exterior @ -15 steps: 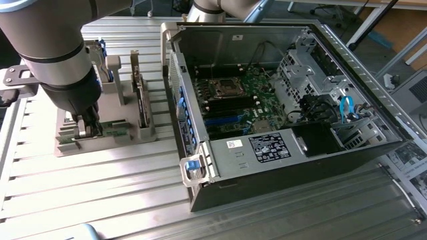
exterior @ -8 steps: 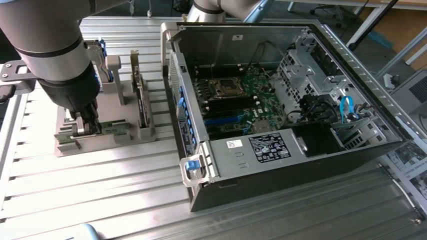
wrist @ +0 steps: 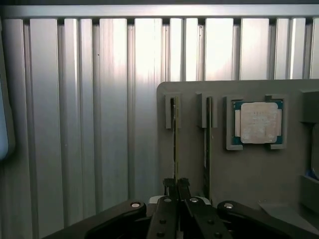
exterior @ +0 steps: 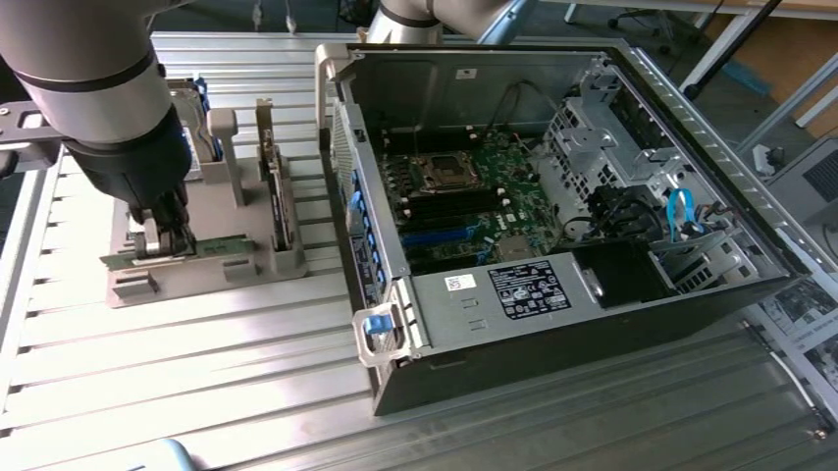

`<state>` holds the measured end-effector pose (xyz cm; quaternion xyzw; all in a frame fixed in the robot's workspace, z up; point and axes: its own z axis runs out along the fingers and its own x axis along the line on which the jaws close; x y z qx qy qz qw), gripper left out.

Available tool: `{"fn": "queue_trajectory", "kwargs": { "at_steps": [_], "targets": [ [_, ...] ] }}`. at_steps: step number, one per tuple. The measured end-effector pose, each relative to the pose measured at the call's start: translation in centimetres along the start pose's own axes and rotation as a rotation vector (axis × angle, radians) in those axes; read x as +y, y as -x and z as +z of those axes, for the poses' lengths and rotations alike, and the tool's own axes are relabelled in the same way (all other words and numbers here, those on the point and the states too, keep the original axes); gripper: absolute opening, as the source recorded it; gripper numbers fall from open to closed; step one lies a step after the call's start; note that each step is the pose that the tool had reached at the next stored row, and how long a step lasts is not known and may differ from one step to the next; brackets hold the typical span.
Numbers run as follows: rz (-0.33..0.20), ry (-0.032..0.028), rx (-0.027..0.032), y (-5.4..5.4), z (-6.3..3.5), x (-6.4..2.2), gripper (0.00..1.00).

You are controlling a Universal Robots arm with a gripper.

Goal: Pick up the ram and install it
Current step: 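Pick up the ram and move it above insertion slot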

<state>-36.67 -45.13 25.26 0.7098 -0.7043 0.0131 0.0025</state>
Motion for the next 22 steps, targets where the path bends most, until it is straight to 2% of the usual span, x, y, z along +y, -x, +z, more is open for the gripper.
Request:
{"fn": "queue_trajectory", "kwargs": {
  "at_steps": [22],
  "targets": [
    [0.000, -0.0001, 0.0000, -0.1, -3.43, -0.05, 0.12]
  ]
}}
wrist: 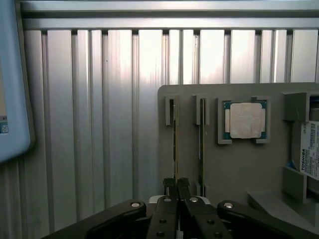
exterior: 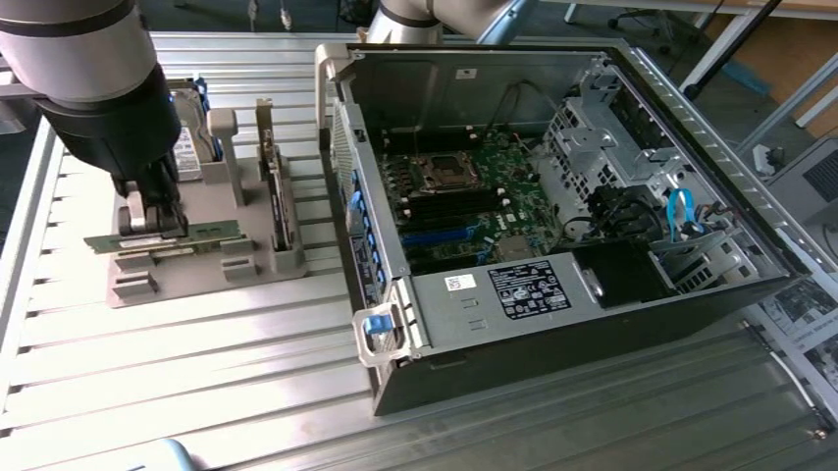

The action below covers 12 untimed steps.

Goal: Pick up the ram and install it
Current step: 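Pick up the ram and move it above insertion slot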

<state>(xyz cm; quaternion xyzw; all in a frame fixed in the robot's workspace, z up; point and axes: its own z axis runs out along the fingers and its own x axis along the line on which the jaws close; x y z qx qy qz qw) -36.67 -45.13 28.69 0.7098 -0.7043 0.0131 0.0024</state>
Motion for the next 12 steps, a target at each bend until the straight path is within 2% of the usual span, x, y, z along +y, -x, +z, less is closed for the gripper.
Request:
{"fn": "queue_trajectory", "kwargs": {
  "at_steps": [12],
  "targets": [
    [0.000, 0.0001, 0.0000, 0.0, -1.80, -0.03, 0.12]
  ]
}}
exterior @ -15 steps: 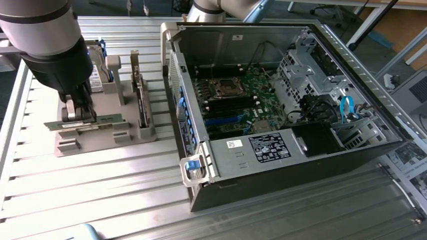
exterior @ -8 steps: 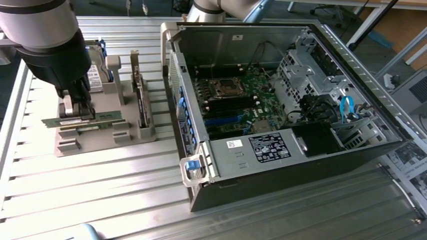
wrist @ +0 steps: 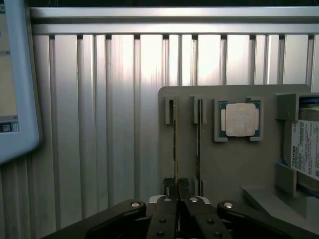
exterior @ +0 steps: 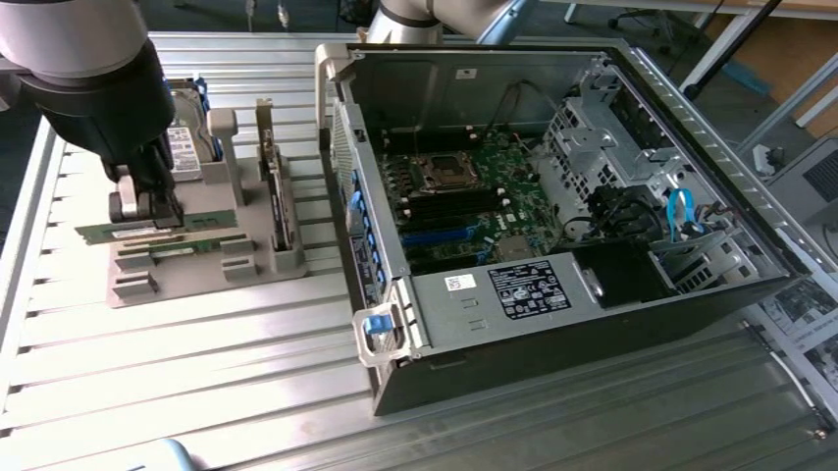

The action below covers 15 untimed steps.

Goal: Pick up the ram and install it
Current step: 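Pick up the ram and move it above insertion slot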

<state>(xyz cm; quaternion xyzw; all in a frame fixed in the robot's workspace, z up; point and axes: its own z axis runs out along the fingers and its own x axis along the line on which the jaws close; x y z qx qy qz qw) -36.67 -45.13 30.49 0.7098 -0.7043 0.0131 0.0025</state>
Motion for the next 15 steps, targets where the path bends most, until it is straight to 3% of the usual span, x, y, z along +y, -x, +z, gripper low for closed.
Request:
{"fn": "queue_trajectory", "kwargs": {
  "at_steps": [15],
  "targets": [
    [0.000, -0.0001, 0.0000, 0.0, -1.79, -0.03, 0.12]
  ]
}}
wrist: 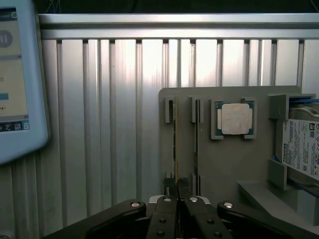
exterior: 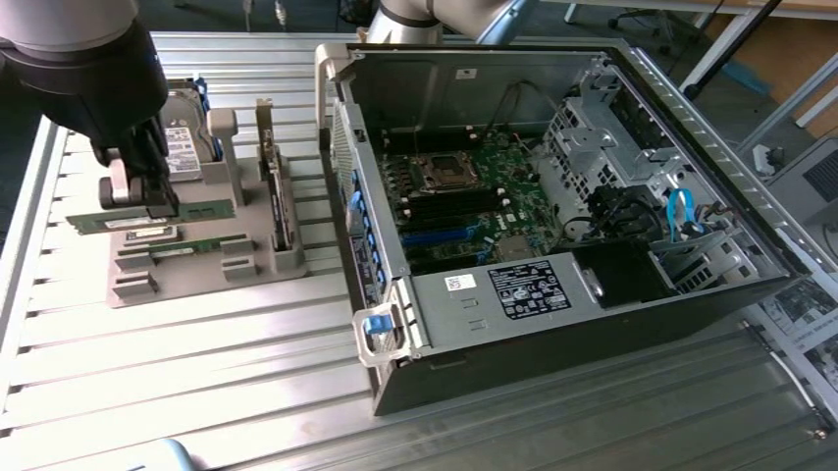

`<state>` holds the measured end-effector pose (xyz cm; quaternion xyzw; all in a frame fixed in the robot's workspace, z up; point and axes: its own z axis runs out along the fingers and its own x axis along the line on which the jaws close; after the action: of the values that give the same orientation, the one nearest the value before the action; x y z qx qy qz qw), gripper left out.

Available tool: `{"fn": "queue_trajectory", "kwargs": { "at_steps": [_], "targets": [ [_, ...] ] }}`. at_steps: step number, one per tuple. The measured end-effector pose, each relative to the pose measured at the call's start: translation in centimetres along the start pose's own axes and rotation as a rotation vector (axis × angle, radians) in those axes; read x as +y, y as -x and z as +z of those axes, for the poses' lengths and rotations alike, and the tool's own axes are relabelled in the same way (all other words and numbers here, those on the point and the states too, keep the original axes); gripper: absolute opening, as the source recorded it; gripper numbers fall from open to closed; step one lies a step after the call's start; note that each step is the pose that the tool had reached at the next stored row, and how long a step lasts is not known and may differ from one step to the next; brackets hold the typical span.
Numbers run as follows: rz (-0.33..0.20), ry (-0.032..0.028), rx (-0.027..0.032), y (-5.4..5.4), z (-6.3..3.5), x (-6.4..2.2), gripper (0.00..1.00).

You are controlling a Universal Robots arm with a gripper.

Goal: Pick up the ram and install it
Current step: 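Pick up the ram and move it above insertion slot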

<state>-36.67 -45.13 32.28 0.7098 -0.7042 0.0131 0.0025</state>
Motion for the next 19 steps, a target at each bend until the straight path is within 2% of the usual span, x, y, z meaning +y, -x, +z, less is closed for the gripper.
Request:
{"fn": "queue_trajectory", "kwargs": {
  "at_steps": [19],
  "targets": [
    [0.000, 0.0001, 0.0001, -0.1, -2.32, -0.03, 0.12]
  ]
}}
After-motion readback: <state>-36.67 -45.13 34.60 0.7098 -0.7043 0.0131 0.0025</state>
